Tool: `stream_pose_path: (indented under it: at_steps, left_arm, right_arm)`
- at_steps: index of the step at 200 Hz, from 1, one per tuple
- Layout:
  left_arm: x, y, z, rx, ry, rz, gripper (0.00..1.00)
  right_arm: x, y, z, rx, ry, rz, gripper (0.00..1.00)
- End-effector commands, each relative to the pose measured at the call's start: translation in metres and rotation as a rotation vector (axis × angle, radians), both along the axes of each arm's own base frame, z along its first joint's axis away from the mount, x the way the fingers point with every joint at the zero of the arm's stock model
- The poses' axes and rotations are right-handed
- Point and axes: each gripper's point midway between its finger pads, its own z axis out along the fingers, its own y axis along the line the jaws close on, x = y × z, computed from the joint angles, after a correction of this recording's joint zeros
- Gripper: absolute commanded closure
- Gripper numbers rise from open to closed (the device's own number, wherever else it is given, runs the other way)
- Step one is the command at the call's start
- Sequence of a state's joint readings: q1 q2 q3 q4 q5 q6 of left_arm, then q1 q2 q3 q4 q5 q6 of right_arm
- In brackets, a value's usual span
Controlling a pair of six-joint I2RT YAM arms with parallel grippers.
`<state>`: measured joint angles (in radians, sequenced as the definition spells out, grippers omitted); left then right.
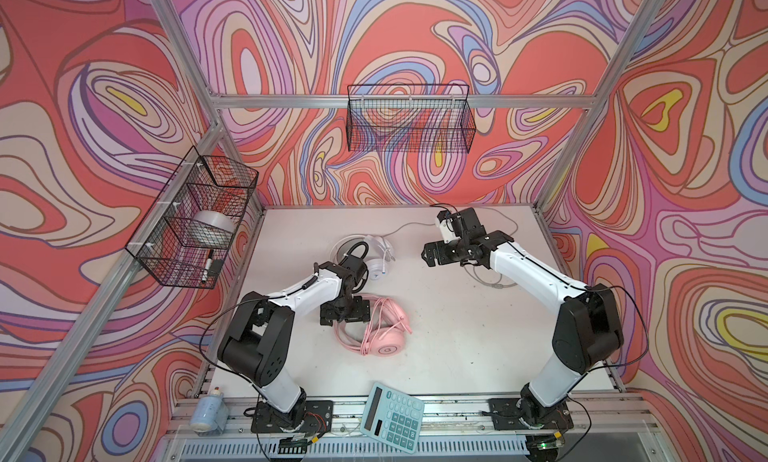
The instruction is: Wrap the headphones
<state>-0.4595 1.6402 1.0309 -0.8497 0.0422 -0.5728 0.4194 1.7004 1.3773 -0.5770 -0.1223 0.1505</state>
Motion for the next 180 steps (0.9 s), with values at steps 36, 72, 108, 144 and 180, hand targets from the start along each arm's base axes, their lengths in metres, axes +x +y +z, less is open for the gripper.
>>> stream_pose_path:
  at_steps: [36, 72, 108, 144, 180]
  left_arm:
    - [0.003, 0.019, 0.019, 0.114, -0.027, 0.044, 0.00]
    - [0.010, 0.034, 0.046, 0.202, -0.064, 0.045, 0.00]
    - [0.027, 0.036, 0.081, 0.200, -0.140, 0.057, 0.00]
    - [0.049, 0.036, 0.108, 0.159, -0.222, 0.071, 0.00]
    - [0.084, 0.046, 0.107, 0.055, -0.254, 0.139, 0.02]
  right_arm:
    - [-0.021, 0.003, 0.003, 0.050, 0.046, 0.044, 0.02]
    - [-0.025, -0.002, 0.006, 0.033, 0.034, 0.044, 0.02]
    - [-0.027, -0.006, 0.011, 0.024, 0.009, 0.032, 0.02]
    - [-0.027, -0.010, 0.014, 0.014, -0.014, 0.022, 0.02]
    - [-0.024, -0.011, 0.019, 0.028, -0.039, 0.005, 0.01]
